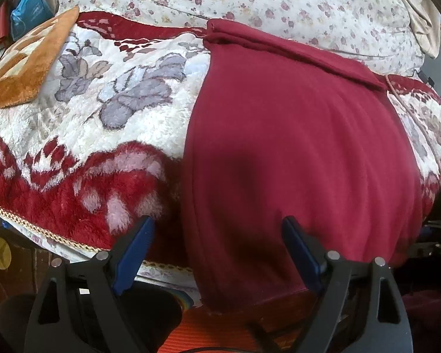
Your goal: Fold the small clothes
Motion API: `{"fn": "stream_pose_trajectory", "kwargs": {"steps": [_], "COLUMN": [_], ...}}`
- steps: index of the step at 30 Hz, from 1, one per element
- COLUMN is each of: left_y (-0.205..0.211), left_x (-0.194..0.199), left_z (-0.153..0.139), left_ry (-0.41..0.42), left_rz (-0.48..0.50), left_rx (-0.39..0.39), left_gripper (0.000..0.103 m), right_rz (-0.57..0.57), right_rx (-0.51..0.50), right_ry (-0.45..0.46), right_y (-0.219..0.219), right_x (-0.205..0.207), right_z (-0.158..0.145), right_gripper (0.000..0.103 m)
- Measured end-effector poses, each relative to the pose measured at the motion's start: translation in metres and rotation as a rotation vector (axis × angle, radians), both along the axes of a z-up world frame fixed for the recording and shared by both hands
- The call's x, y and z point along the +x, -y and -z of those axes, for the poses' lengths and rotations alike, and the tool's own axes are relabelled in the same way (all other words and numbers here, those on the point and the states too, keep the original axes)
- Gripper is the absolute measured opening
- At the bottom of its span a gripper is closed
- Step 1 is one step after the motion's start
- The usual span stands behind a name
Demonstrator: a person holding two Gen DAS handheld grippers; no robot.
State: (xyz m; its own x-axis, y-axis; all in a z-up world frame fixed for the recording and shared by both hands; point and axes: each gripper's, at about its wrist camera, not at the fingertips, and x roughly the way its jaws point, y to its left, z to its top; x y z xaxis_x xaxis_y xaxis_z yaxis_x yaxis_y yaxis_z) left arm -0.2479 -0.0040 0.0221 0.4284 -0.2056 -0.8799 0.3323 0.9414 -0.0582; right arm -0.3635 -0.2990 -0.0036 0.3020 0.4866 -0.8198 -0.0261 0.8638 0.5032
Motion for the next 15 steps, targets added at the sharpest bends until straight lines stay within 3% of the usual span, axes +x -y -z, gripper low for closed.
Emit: {"fn": "stream_pose_trajectory", "kwargs": {"steps": [1,3,8,12,15], "left_y": [0.001,0.001,0.000,0.004,0.006], "left_x": [0.000,0.000,0.002,0.003,0.001], "left_z": [0.000,-0.001,-0.002,-0.002,-0.001], "left_ry": [0.003,0.012,0.020,0.027,0.031], "left_rz": [0.001,0.001,-0.009,0.002,0.012], "left_rx": [0.004,0.006,-0.002,0.003,0.011], "left_gripper": [0.087,0.087,0.087,0.087,0.087], "right_rz": [0.004,0.011,-0.007,-0.041,-0.057], "right_rx": [-0.005,-0.006,-0.019,-0.044,-0.040], "right_ry": [0.010,0.013,0.010,-0.001,-0.013], "right_y": [0.001,0.002,0.000,-0.008,-0.011], "right_x": [-0.001,-0.001,0.000,0.003,0.005], "right_z": [-0.001,-0.003,-0.004,-0.002,0.002], "right_gripper": [0.037,0.023,0.023,0.033,0.033]}}
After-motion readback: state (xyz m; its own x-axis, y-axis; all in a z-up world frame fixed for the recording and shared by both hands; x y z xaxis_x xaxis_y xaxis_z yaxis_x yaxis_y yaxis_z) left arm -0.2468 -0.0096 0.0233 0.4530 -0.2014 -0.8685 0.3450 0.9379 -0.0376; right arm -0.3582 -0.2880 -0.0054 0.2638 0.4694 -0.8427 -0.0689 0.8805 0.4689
